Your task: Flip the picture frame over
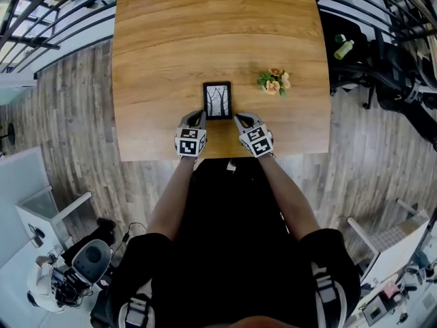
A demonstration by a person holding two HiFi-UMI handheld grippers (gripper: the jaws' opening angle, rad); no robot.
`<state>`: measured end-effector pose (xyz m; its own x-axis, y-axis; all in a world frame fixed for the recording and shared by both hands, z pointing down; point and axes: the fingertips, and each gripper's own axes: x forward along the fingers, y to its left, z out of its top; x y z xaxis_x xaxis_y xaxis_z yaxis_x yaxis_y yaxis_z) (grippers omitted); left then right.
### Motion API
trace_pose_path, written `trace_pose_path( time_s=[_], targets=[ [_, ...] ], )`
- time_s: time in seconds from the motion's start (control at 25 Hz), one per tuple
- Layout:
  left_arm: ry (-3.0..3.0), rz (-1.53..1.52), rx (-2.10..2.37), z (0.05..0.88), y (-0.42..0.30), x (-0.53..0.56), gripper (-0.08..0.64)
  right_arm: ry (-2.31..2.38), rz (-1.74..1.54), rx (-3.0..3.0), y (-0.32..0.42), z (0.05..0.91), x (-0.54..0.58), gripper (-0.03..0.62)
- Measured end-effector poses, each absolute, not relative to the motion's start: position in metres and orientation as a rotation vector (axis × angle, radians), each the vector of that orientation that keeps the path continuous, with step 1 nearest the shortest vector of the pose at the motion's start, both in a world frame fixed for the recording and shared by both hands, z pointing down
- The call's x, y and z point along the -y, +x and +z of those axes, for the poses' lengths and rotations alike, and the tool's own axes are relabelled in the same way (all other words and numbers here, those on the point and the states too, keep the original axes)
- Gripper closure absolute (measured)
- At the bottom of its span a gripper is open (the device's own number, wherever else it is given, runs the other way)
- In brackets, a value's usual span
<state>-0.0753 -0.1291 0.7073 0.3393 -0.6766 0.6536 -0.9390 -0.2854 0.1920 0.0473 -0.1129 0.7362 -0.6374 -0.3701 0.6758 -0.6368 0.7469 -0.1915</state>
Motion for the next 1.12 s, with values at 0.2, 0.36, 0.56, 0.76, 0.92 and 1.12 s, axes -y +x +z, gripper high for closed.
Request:
trace_pose_path(
  time_s=[0.2,0.36,0.56,0.76,0.92,1.12],
  targets=[
    [2.025,0.602,1.445,0.698,-0.076,0.11,0.54,0.727,0.541,2.328,0.051,0.727,0.106,0.588],
    [1.996,0.609,1.469,0.694,-0.078,0.095,0.54,0.708,0.535,2.335,0.055,0.722,0.098,0.588],
    [1.975,0.607,1.497,0.691,-0.078,0.084,0.541,0.692,0.516,2.339,0.06,0.72,0.093,0.588],
    [1.972,0.612,1.519,0.688,-0.079,0.074,0.541,0.695,0.505,2.349,0.063,0.723,0.089,0.588],
    [1.971,0.621,1.528,0.688,-0.077,0.07,0.54,0.7,0.51,2.349,0.068,0.726,0.088,0.588],
    [1.961,0.627,1.531,0.692,-0.076,0.061,0.54,0.7,0.512,2.348,0.07,0.729,0.082,0.588]
  ],
)
